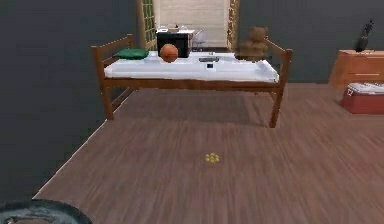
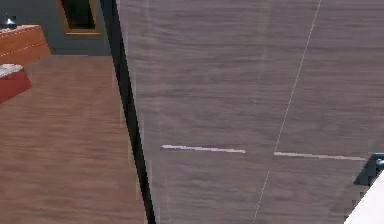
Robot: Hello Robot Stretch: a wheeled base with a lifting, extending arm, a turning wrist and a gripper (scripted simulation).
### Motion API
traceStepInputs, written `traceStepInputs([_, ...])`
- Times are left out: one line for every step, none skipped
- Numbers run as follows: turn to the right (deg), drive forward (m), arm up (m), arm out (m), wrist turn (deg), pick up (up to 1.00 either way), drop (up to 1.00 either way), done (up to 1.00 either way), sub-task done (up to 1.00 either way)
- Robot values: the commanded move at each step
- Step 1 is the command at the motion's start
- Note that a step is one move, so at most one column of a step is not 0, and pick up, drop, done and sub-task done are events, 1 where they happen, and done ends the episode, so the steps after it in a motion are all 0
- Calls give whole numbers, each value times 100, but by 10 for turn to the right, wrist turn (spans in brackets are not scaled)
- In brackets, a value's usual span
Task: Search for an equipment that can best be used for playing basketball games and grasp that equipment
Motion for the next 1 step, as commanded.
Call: traceStepInputs([0, 50, 0, 0, 0, 0, 0, 0, 0])
